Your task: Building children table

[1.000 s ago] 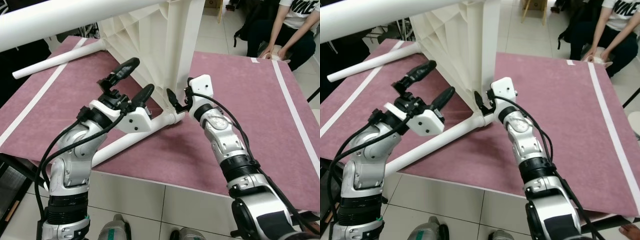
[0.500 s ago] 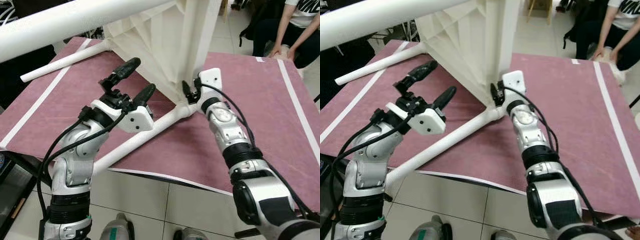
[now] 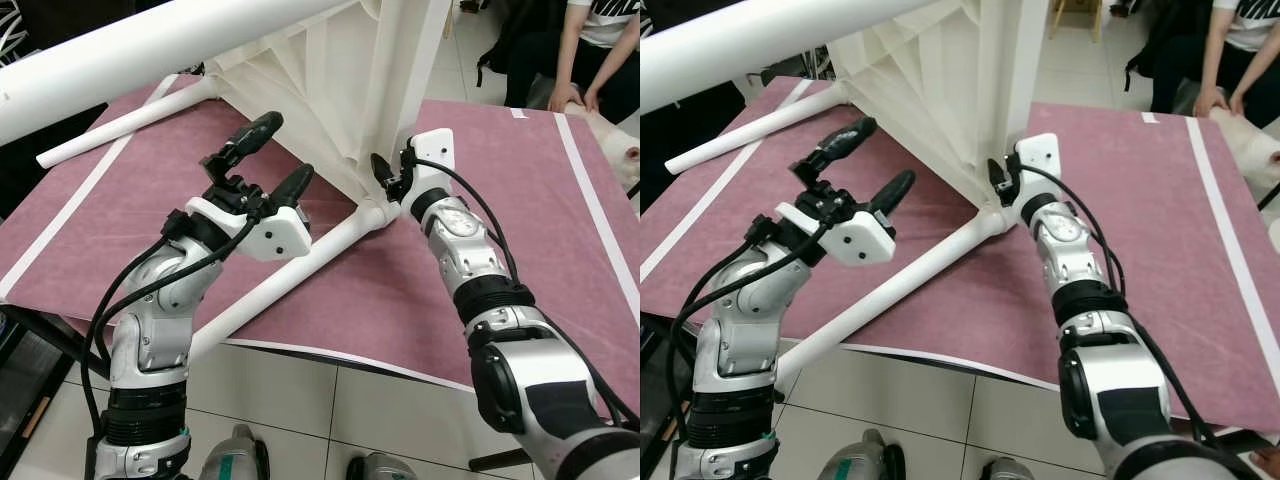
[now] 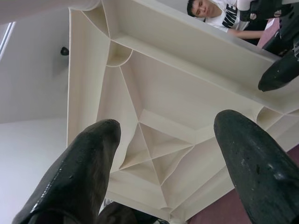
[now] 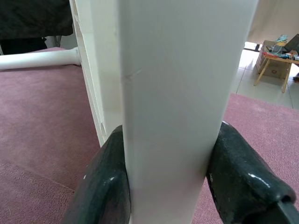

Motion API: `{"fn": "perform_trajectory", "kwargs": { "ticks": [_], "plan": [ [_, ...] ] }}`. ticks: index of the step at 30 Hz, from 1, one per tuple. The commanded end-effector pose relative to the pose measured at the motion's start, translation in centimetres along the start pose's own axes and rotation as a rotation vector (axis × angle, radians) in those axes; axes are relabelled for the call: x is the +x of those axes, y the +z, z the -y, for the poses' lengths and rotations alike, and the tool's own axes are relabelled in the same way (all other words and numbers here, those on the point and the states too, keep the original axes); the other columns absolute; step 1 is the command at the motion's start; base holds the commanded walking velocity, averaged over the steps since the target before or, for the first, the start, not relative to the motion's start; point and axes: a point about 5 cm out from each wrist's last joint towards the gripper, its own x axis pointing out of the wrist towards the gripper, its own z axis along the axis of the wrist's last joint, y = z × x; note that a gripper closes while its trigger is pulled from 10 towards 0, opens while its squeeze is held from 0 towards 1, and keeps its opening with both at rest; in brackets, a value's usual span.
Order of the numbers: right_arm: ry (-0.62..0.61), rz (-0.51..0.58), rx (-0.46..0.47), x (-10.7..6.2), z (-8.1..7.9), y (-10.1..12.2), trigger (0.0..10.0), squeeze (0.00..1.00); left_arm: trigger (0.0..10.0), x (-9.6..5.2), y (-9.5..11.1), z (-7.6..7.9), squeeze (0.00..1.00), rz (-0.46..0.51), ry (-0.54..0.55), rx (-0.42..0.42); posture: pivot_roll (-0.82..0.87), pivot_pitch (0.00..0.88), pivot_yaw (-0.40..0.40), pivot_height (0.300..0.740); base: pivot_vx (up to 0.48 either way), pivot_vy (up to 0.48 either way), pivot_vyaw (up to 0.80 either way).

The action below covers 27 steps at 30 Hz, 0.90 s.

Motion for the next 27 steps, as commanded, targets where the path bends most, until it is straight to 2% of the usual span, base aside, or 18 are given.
{"fn": "perform_trajectory", "kwargs": {
  "ticks": [1,3,8,10,12,14,16,17,18,19,21,22,23,24,25,26,27],
  "plan": [
    [0.003,0.081,-0.023,0.7,0.1,2.0,10.0,0.00,10.0,-0.3,0.0,-1.6,0.00,-0.013,0.334,0.005,0.09,0.000,0.051,0.740,0.000,0.000,0.00],
    [-0.082,0.122,-0.028,0.4,1.0,2.7,10.0,0.00,10.0,-0.2,0.0,-1.7,0.00,-0.014,0.335,0.004,0.09,0.000,0.051,0.740,0.000,0.000,0.00],
    [-0.138,0.205,-0.059,-0.6,2.1,4.2,10.0,0.00,10.0,0.0,-0.2,-1.9,0.00,-0.017,0.339,0.002,0.08,0.000,0.054,0.740,0.000,0.000,0.00],
    [-0.138,0.205,-0.059,-0.6,2.1,4.2,10.0,0.00,10.0,0.0,-0.2,-1.9,0.00,-0.017,0.339,0.002,0.08,0.000,0.054,0.740,0.000,0.000,0.00],
    [-0.156,0.232,-0.084,-1.3,2.7,4.8,10.0,0.00,10.0,0.0,-0.3,-1.8,0.00,-0.015,0.324,0.001,0.07,0.000,0.058,0.740,0.000,0.000,0.00],
    [-0.208,0.254,-0.144,-2.8,4.0,5.3,10.0,0.00,10.0,0.0,-0.4,-1.3,0.00,-0.011,0.293,-0.007,0.06,0.000,0.065,0.740,0.000,0.000,0.00],
    [-0.208,0.254,-0.144,-2.8,4.0,5.3,10.0,0.00,10.0,0.0,-0.4,-1.3,0.00,-0.011,0.293,-0.007,0.06,0.000,0.065,0.740,0.000,0.000,0.00],
    [-0.235,0.245,-0.160,-3.7,4.7,5.1,10.0,0.00,10.0,0.0,-0.5,-1.2,0.00,-0.009,0.283,-0.010,0.05,0.000,0.066,0.740,0.000,0.000,0.00],
    [-0.235,0.245,-0.160,-3.7,4.7,5.1,10.0,0.00,10.0,0.0,-0.5,-1.2,0.00,-0.009,0.283,-0.010,0.05,0.000,0.066,0.740,0.000,0.000,0.00],
    [-0.273,0.226,-0.176,-4.7,5.5,4.6,10.0,0.00,10.0,0.0,-0.5,-1.0,0.00,-0.010,0.275,-0.013,0.05,0.000,0.068,0.740,0.000,0.000,0.00],
    [-0.273,0.226,-0.176,-4.7,5.5,4.6,10.0,0.00,10.0,0.0,-0.5,-1.0,0.00,-0.010,0.275,-0.013,0.05,0.000,0.068,0.740,0.000,0.000,0.00],
    [-0.314,0.204,-0.188,-5.9,6.3,4.0,10.0,0.00,10.0,0.0,-0.5,-1.0,0.00,-0.010,0.269,-0.015,0.04,0.000,0.072,0.740,0.000,0.000,0.00],
    [-0.314,0.204,-0.188,-5.9,6.3,4.0,10.0,0.00,10.0,0.0,-0.5,-1.0,0.00,-0.010,0.269,-0.015,0.04,0.000,0.072,0.740,0.000,0.000,0.00],
    [-0.360,0.181,-0.206,-7.4,7.2,3.4,10.0,0.00,10.0,-0.1,-0.5,-0.9,0.00,-0.010,0.263,-0.018,0.03,0.000,0.077,0.740,0.000,0.000,0.00],
    [-0.360,0.181,-0.206,-7.4,7.2,3.4,10.0,0.00,10.0,-0.1,-0.5,-0.9,0.00,-0.010,0.263,-0.018,0.03,0.000,0.077,0.740,0.000,0.000,0.00],
    [-0.401,0.153,-0.217,-8.7,7.8,2.7,10.0,0.00,10.0,-0.1,-0.5,-0.8,0.00,-0.009,0.257,-0.020,0.03,0.000,0.080,0.740,0.000,0.000,0.00],
    [-0.401,0.153,-0.217,-8.7,7.8,2.7,10.0,0.00,10.0,-0.1,-0.5,-0.8,0.00,-0.009,0.257,-0.020,0.03,0.000,0.080,0.740,0.000,0.000,0.00]
  ]
}}
